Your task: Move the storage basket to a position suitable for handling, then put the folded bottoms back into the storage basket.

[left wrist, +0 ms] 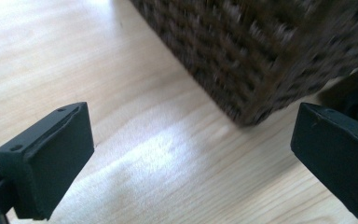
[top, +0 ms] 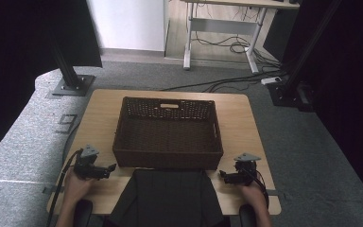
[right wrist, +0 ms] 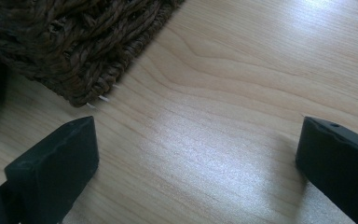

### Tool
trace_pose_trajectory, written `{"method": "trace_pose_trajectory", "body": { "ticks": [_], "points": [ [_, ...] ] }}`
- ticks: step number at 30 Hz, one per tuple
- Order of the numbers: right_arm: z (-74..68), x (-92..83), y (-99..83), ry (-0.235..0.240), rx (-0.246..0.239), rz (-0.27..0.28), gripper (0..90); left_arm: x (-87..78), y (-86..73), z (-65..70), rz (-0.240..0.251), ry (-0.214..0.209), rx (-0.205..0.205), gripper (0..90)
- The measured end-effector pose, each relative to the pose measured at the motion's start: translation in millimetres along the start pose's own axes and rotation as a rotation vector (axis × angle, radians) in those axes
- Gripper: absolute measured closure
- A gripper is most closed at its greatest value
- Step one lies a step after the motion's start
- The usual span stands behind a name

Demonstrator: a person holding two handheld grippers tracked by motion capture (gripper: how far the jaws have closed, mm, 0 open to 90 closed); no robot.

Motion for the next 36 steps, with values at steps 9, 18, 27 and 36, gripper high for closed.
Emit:
{"method": "trace_pose_trajectory", "body": {
  "ticks": [9, 18, 27, 36],
  "points": [
    [0.0, 0.0, 0.0, 0.000, 0.000, 0.000, 0.0, 17.1, -14.2, -4.2, -0.067, 0.031, 0.025, 0.0],
    [0.0, 0.0, 0.0, 0.000, 0.000, 0.000, 0.0, 21.1, -16.0, -2.5, -0.086, 0.021, 0.010, 0.0],
    [0.1, -0.1, 0.0, 0.001, 0.001, 0.001, 0.0, 21.4, -15.8, -1.7, -0.086, 0.027, 0.003, 0.0],
    [-0.2, -0.2, 0.4, 0.002, 0.000, -0.007, 0.0, 20.0, -14.9, 1.6, -0.120, 0.049, -0.018, 0.0]
  ]
}}
Point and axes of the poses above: each handheld gripper's, and its own axes: x roughly forward along the jaws, y roughly out of its top, z roughly to its right, the point moved 5 cm from there along x, roughly forward along the jaws, and after that the axes turned 6 degrees about -x, right-handed, at the moved point
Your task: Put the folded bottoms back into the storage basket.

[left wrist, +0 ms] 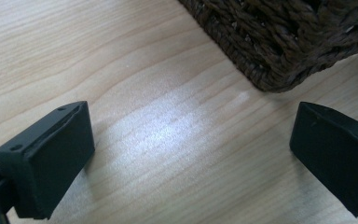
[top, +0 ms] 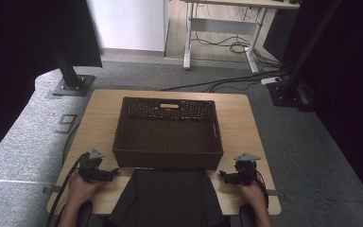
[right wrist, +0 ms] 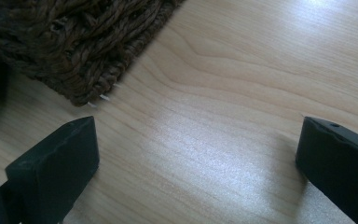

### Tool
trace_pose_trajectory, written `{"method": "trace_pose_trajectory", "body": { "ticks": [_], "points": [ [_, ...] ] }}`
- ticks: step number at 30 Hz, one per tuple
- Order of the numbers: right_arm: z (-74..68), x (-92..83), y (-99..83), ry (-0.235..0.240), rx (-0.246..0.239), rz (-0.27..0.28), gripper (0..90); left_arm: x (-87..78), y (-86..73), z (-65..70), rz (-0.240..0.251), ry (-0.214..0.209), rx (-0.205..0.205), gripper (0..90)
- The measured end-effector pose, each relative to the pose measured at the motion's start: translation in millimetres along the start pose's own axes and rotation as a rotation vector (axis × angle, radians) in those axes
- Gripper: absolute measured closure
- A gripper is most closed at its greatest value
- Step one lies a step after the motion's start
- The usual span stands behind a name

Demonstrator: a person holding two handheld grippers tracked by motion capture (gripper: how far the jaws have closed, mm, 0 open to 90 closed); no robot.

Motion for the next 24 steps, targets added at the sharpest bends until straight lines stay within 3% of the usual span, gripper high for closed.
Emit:
{"method": "trace_pose_trajectory", "body": {
  "ticks": [5, 10, 12, 18, 21, 24],
  "points": [
    [-4.9, -2.8, 1.9, 0.019, 0.005, -0.034, 0.2, -4.4, 1.0, 10.4, -0.015, -0.016, 0.022, 0.0],
    [-18.4, -13.2, 8.2, 0.067, 0.007, -0.028, 0.0, -19.3, 7.2, 33.2, 0.035, -0.080, 0.040, 0.0],
    [-23.3, -19.1, 9.9, 0.076, 0.005, -0.019, 0.0, -25.3, 8.0, 42.9, 0.052, -0.127, 0.032, 0.0],
    [-45.3, -33.0, 13.7, 0.136, 0.007, -0.006, 0.0, -34.2, 9.5, 67.9, 0.079, -0.204, 0.034, 0.8],
    [-60.2, -35.5, 15.1, 0.179, -0.001, -0.010, 0.0, -34.9, 9.9, 85.5, 0.073, -0.210, 0.078, 1.5],
    [-75.6, -35.4, 17.1, 0.223, -0.002, -0.022, 0.0, -32.2, 9.3, 103.7, 0.063, -0.242, 0.104, 1.5]
  ]
}}
Point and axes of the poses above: each handheld gripper's, and its own axes: x roughly forward along the jaws, y roughly out of its top, z roughly to its right, the point moved 5 cm from there along x, roughly forward along the jaws, and after that the axes turned 6 degrees about -x, right-handed, at the moved point
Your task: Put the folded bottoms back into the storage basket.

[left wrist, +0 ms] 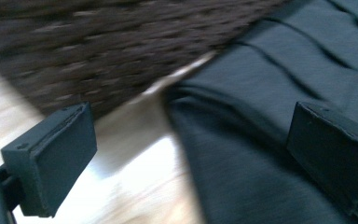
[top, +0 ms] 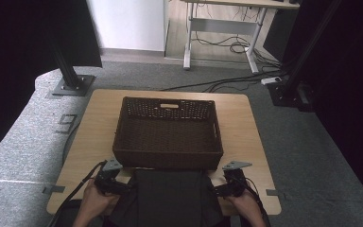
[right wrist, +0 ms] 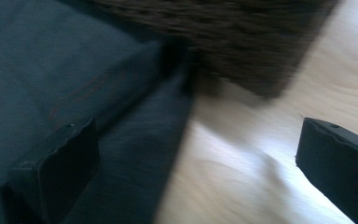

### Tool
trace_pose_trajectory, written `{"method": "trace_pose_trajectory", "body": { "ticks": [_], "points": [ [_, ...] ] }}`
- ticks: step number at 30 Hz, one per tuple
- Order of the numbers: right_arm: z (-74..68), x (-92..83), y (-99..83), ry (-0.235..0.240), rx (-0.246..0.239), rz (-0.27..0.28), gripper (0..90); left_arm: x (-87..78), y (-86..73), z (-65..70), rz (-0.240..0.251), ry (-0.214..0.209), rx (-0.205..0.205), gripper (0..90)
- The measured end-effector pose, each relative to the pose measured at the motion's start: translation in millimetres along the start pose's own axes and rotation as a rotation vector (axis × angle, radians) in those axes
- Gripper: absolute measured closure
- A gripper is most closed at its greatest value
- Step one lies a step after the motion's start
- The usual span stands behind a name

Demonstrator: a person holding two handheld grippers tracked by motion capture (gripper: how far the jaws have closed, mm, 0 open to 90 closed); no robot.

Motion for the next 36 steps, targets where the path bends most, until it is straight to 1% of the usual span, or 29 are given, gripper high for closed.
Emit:
{"method": "trace_pose_trajectory", "body": {
  "ticks": [2, 4, 6, 8, 9, 12, 13, 15, 17, 19, 21, 22, 23, 24, 25, 26, 27, 29, 31, 33, 36],
  "points": [
    [-9.9, 2.3, 2.8, 0.023, -0.002, 0.001, 0.0, 4.9, 0.2, 9.0, -0.006, -0.030, -0.007, 1.4],
    [-19.8, 4.6, 6.5, 0.050, -0.001, 0.002, 0.0, 9.0, -0.5, 15.0, -0.015, -0.049, -0.013, 1.4],
    [-30.4, 8.3, 10.7, 0.076, 0.004, 0.004, 0.0, 13.3, -2.5, 19.5, -0.030, -0.045, -0.007, 1.3],
    [-36.1, 13.2, 12.5, 0.080, 0.010, -0.005, 0.0, 20.0, -8.0, 23.0, -0.072, -0.024, 0.013, 0.5],
    [-38.4, 17.6, 12.6, 0.079, 0.013, -0.016, 0.0, 21.9, -10.2, 23.4, -0.086, -0.023, 0.012, 0.0],
    [-41.6, 25.5, 9.9, 0.089, 0.022, -0.037, 0.0, 22.2, -13.1, 23.3, -0.105, -0.018, 0.000, 0.0],
    [-42.6, 27.0, 7.6, 0.093, 0.030, -0.053, 0.0, 21.9, -13.9, 23.1, -0.110, -0.019, -0.008, 0.0],
    [-42.0, 27.9, 3.7, 0.091, 0.038, -0.068, 0.0, 21.4, -17.9, 21.4, -0.120, -0.032, -0.042, 0.0],
    [-41.0, 28.2, -1.4, 0.117, 0.049, -0.073, 0.0, 21.3, -23.3, 19.2, -0.127, -0.047, -0.073, 0.0],
    [-41.3, 26.5, -3.6, 0.123, 0.042, -0.064, 0.0, 20.9, -26.9, 17.9, -0.120, -0.062, -0.094, 0.0],
    [-45.3, 26.2, -4.2, 0.129, 0.029, -0.073, 0.5, 20.0, -28.1, 18.9, -0.122, -0.061, -0.094, 0.0],
    [-47.3, 26.5, -3.8, 0.139, 0.018, -0.072, 2.7, 19.7, -28.5, 20.3, -0.125, -0.067, -0.093, 0.0],
    [-50.8, 26.5, -2.9, 0.160, 0.017, -0.075, 6.5, 19.3, -28.9, 22.0, -0.128, -0.077, -0.091, 0.1],
    [-54.1, 26.6, -1.3, 0.193, 0.014, -0.070, 13.4, 18.6, -29.1, 24.1, -0.127, -0.092, -0.086, 1.5],
    [-58.0, 27.7, 0.7, 0.245, 0.025, -0.062, 15.0, 18.1, -29.2, 25.2, -0.125, -0.102, -0.087, 4.8],
    [-59.0, 29.0, 1.8, 0.252, 0.032, -0.058, 15.2, 17.5, -28.9, 26.4, -0.125, -0.119, -0.089, 7.4],
    [-59.4, 30.5, 3.3, 0.245, 0.028, -0.060, 16.0, 17.5, -28.4, 27.3, -0.125, -0.131, -0.091, 10.6],
    [-60.4, 32.8, 6.6, 0.243, 0.014, -0.079, 17.3, 19.0, -26.9, 29.7, -0.127, -0.143, -0.089, 13.8],
    [-60.7, 34.6, 9.2, 0.252, 0.014, -0.088, 20.0, 20.7, -25.6, 32.4, -0.133, -0.149, -0.085, 14.7],
    [-61.1, 36.5, 12.0, 0.270, 0.014, -0.098, 23.5, 23.4, -23.8, 36.0, -0.135, -0.152, -0.078, 14.7],
    [-62.1, 39.5, 15.4, 0.311, 0.020, -0.105, 28.2, 26.4, -21.1, 39.0, -0.144, -0.152, -0.064, 15.8]
  ]
}}
Point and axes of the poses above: each handheld gripper's, and its own axes: x roughly forward along the jaws, y roughly out of its top, z roughly to its right, the point moved 5 cm from there along x, roughly forward along the jaws, and after that the axes turned 6 degrees about -x, right-handed, at the moved point
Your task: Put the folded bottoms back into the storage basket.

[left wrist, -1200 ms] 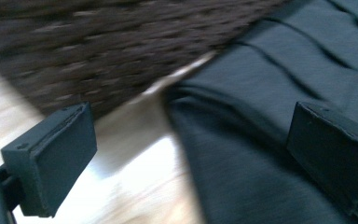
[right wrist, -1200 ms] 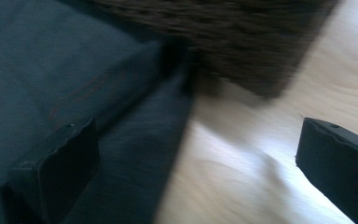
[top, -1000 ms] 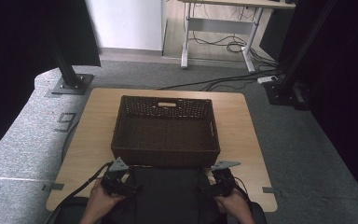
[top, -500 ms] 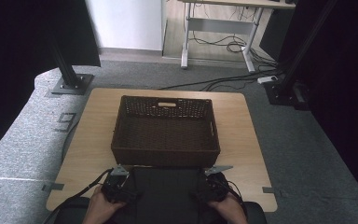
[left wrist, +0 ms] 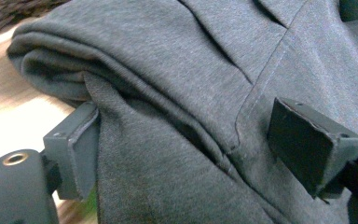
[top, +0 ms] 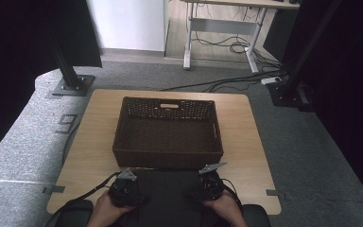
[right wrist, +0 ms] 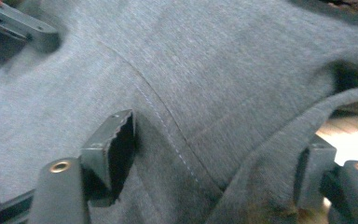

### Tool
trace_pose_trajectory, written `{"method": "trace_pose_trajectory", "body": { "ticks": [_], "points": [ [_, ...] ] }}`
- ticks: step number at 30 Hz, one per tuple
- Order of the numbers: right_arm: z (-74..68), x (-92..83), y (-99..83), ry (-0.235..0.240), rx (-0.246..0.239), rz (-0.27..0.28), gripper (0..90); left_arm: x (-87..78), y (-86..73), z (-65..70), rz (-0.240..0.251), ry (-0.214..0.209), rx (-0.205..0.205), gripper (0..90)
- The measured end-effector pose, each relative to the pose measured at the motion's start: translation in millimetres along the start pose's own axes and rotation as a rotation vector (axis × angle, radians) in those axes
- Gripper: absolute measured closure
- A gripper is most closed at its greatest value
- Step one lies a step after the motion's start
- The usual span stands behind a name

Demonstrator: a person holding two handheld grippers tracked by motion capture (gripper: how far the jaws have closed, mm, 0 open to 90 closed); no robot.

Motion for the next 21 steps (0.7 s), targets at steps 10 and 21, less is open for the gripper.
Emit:
{"method": "trace_pose_trajectory", "body": {
  "ticks": [10, 21],
  "points": [
    [-7.3, 15.7, 10.2, 0.138, 0.027, 0.018, 37.8, 6.2, 6.6, 4.6, 0.006, -0.044, -0.009, 27.8],
    [-8.5, 23.3, 10.2, 0.220, 0.047, 0.030, 54.5, 12.0, 7.8, 8.0, 0.012, -0.146, -0.042, 52.2]
  ]
}}
Point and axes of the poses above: each handheld gripper's, and its own axes: x roughly forward along the jaws, y roughly out of its top, z roughly to its right, the point moved 5 cm from there along x, roughly forward along the jaws, and after that the axes turned 6 degrees about -x, right-handed, at the moved point
